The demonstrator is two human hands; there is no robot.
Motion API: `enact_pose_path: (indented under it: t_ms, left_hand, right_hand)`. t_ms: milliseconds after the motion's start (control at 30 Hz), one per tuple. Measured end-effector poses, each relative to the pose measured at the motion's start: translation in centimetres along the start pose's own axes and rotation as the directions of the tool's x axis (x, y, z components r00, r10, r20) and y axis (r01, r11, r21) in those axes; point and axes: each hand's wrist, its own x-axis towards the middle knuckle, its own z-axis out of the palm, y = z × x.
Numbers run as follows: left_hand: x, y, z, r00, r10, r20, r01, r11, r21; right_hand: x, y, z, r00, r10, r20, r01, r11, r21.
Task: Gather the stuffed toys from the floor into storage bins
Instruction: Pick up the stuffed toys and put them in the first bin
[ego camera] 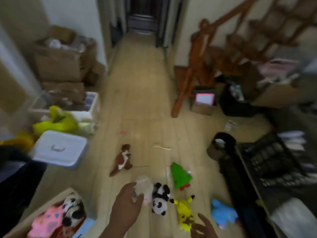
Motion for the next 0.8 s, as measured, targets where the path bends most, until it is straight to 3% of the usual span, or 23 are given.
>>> enact_pose_path:
  t_ms: [67,167,300,433,700,800]
  left_hand:
    - [0.0,3.9,4.2,0.997,0.022,0.070,-0.020,0.999,-0.027]
    - [0.1,8.4,10.9,0.985,0.088,0.151,-0.086,0.996,-0.025]
    - [-0.5,13.0,19.7,0.979,0.147,0.144,-0.131,0.985,-0.115]
    - [-0.4,14.7,26.9,0.978,0.174,0.119,-0.153,0.974,-0.169]
    - [3.8,12.8,33.7,0.957,0.009,0.290,0.001,0.999,-0.033]
    - [7.2,10.9,35.9,0.965,-0.049,0.257,0.053,0.999,-0.007]
  right_hand:
    - [-7.3,-5.1,-0.9,0.967,-0.018,-0.254,0.002,0.998,-0.064]
    - [-9.7,-5.8,-6.4,0.886,-0.145,-0.440,0.071,0.981,-0.180]
    - [-8.6,-4.3,-13.5,0.874,-0.117,-0.472,0.018,0.978,-0.209]
    - [-6.4,-5.5,-18.7,0.909,-0.014,-0.416,-0.099,0.963,-0.249]
    - [4.7,-4.7,-23.9,0.943,0.131,-0.305,-0.215,0.941,-0.263]
    - [10.0,-4.0,-24.4,0.938,0.181,-0.295,-0.259,0.932,-0.254]
